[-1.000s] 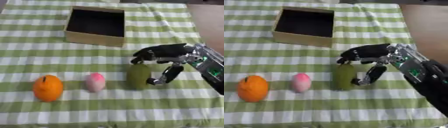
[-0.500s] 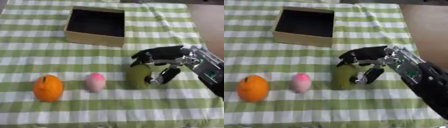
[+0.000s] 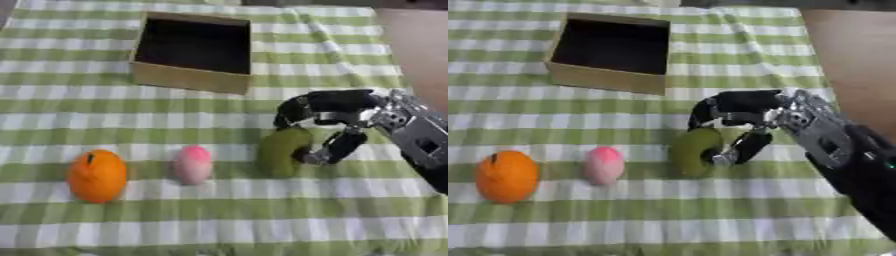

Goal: Pick up objects on the table and place them in the box.

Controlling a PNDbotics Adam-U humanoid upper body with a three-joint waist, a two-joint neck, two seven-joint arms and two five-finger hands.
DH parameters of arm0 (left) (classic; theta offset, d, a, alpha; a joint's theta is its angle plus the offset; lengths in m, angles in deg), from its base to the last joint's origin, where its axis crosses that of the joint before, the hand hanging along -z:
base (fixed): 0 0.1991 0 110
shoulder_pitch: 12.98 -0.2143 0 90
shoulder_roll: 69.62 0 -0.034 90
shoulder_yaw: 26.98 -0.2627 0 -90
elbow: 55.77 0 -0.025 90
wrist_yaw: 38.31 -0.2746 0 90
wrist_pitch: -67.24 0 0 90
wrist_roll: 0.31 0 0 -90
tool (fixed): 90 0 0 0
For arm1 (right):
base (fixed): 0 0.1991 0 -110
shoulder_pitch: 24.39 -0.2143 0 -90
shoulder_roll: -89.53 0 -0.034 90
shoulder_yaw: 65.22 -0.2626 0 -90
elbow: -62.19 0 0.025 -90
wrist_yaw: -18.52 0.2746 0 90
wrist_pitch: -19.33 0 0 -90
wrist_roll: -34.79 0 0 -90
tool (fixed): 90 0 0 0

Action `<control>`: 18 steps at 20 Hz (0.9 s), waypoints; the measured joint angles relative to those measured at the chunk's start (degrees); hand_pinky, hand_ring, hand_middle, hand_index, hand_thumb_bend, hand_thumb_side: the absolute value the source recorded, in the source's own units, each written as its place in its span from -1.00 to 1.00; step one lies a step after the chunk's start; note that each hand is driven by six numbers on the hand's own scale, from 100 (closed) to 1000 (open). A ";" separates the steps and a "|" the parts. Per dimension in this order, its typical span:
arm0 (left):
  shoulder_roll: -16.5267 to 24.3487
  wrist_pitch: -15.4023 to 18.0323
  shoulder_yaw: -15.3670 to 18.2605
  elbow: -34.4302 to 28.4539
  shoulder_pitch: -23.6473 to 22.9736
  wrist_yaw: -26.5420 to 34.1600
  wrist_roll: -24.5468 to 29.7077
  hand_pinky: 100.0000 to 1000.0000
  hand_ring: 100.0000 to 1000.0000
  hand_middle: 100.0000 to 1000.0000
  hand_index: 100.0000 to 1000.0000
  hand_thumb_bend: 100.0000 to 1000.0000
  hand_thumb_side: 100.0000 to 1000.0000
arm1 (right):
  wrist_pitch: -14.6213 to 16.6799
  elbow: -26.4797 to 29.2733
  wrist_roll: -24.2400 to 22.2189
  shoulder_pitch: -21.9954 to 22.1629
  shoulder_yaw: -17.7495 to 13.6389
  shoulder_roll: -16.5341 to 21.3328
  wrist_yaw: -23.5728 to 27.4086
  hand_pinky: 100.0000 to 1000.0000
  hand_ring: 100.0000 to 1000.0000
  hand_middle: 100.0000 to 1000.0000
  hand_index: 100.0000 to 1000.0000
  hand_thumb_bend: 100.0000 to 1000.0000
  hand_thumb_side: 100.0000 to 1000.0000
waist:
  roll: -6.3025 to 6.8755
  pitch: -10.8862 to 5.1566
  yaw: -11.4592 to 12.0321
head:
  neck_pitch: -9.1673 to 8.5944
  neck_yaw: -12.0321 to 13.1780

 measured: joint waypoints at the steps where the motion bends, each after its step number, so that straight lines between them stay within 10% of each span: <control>1: 0.00 0.01 0.00 0.00 0.00 0.00 -0.01 0.38 0.51 0.42 0.68 -1.00 0.12 | -0.14 0.61 -0.14 0.07 -0.29 0.17 1.17 0.71 0.35 -0.59 0.19 -1.00 -0.53 | 0.00 0.00 -0.01 | 0.00 0.00; 18: 0.02 0.14 0.01 0.00 0.05 0.00 -0.15 0.38 0.51 0.42 0.67 -1.00 0.12 | 0.59 5.34 0.59 -7.31 -5.60 2.11 15.98 0.63 0.32 -0.60 0.21 -1.00 -0.70 | 0.00 0.00 0.02 | -0.05 -0.12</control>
